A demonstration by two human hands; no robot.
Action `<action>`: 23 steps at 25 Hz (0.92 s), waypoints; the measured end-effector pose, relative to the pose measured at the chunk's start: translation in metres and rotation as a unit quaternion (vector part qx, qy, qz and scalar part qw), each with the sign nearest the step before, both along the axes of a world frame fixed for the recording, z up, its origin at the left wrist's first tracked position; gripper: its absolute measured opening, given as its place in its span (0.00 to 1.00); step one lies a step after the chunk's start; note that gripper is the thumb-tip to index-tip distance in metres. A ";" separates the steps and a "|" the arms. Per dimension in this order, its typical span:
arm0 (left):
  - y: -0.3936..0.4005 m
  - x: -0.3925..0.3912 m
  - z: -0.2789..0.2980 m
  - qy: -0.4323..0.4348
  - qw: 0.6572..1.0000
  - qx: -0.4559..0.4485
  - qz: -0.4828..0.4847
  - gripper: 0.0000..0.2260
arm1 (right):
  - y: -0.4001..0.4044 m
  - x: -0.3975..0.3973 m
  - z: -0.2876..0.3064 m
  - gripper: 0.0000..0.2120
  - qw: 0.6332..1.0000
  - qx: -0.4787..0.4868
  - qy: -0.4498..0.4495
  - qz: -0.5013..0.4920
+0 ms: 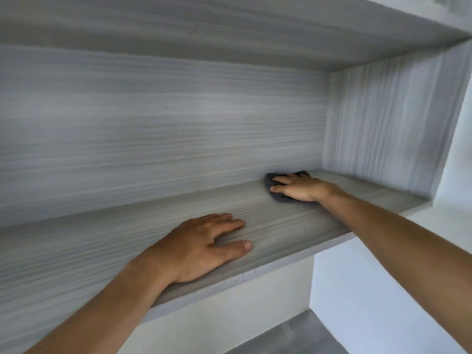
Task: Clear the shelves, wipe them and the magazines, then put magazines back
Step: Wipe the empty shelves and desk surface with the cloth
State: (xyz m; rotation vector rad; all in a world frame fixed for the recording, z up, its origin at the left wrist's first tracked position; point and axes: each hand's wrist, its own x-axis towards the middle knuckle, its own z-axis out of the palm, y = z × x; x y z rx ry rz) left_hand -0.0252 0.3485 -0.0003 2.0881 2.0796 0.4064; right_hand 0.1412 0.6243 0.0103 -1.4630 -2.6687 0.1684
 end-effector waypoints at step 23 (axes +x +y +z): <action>0.000 -0.006 -0.010 0.126 0.954 0.191 0.196 0.08 | -0.071 0.001 -0.005 0.28 0.946 0.000 0.047 0.320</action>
